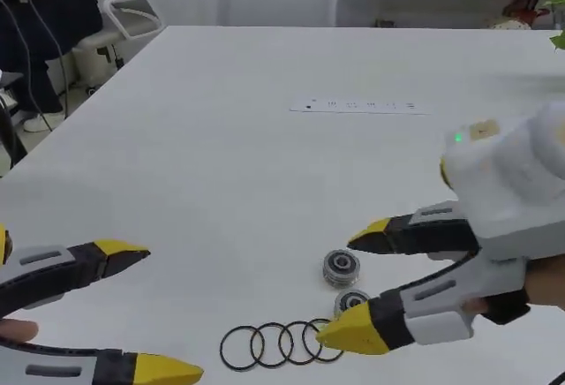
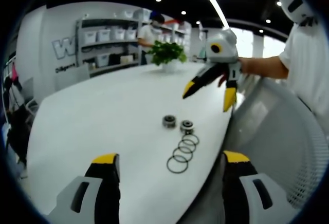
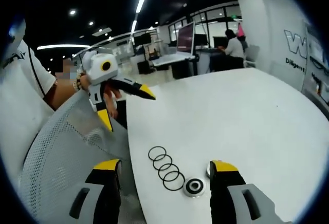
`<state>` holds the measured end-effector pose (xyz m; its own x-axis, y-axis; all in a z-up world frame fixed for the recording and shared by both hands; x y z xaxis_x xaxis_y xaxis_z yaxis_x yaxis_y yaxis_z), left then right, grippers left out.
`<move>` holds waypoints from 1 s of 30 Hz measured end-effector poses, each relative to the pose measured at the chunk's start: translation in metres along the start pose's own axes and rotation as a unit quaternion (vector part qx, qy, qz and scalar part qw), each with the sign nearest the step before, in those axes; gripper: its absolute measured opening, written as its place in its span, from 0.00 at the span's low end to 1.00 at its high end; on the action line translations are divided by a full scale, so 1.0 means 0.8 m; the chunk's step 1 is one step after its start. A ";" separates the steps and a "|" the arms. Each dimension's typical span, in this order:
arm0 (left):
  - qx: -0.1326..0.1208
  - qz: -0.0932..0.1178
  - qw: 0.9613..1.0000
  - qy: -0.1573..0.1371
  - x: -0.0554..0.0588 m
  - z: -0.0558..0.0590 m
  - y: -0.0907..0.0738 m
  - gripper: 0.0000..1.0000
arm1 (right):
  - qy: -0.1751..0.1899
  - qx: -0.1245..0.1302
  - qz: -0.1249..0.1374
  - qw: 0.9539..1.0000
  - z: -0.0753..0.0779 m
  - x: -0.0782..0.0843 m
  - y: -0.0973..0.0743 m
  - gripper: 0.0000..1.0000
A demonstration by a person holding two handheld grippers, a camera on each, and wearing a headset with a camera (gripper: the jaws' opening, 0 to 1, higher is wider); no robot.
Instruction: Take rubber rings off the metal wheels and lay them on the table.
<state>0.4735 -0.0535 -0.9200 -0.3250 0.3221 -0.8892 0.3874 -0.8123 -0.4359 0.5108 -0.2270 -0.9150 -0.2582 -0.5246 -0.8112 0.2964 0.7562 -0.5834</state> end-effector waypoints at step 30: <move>-0.030 0.009 0.999 -0.030 0.016 0.003 -0.013 0.82 | 0.164 0.154 0.058 0.973 0.038 0.112 -0.099 0.85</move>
<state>0.4627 -0.0419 -0.9265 -0.3689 0.2766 -0.8873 0.4437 -0.7864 -0.4297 0.4924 -0.3456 -0.9427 -0.4704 -0.2522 -0.8457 0.5898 0.6230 -0.5138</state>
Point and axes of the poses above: the centre of the closed fingertips' face, and the gripper's own axes: y roughly forward along the fingers, z roughly to its right, x roughly out of its underside, the point moved 3 cm from there along -y, roughly backward along the fingers, and after that the axes turned 12 degrees about x, right-handed, at the moved point
